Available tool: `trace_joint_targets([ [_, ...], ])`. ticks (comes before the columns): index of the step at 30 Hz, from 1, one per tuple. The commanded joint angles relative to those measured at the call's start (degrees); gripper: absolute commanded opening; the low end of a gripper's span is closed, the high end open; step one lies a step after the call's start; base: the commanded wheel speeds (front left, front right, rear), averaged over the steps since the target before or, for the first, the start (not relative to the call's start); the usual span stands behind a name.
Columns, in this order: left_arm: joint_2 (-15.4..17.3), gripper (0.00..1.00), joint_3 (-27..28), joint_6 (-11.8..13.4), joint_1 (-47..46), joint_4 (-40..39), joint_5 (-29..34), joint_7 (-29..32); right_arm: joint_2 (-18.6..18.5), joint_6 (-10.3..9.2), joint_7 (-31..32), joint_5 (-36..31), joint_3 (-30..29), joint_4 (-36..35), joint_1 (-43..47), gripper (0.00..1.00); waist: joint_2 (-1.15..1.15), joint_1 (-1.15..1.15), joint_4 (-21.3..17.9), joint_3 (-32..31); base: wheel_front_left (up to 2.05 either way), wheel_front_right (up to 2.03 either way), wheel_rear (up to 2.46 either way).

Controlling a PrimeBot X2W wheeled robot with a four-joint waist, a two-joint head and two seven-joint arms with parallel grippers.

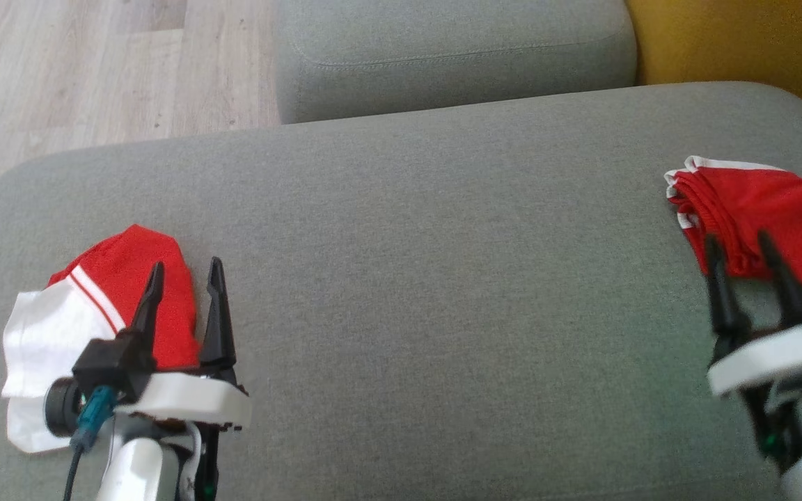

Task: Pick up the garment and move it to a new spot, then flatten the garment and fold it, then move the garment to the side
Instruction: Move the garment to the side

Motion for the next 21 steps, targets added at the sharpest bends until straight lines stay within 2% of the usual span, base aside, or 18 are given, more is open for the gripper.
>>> trace_joint_targets([
  [1, 0.2, 1.00, 2.8, -0.5, -1.4, -1.5, 0.8, -0.4, 1.3, 0.43, -0.6, -3.7, -1.8, -4.8, 1.4, 1.00, 0.00, 0.00, 0.2, 0.1, 0.00, 0.00, 0.00],
  [5, -0.1, 1.00, 3.5, -1.0, -0.4, -1.6, 1.7, -0.4, 5.1, 0.43, -0.6, -9.8, -5.3, -9.7, 6.4, 1.00, 0.00, 0.00, 0.7, 0.4, 0.00, 0.00, 0.00],
  [11, -0.5, 1.00, 3.6, -1.2, 0.5, -1.1, 2.2, -0.4, 7.5, 0.43, -0.6, -13.2, -7.8, -12.7, 9.1, 1.00, 0.00, 0.00, 1.1, 1.0, 0.00, 0.00, 0.00],
  [21, -0.7, 1.00, 2.8, -1.3, -0.1, -0.5, 2.4, -0.4, 8.1, 0.43, -0.6, -15.4, -8.1, -13.4, 9.9, 1.00, 0.00, 0.00, 1.6, 1.2, 0.00, 0.00, 0.00],
])
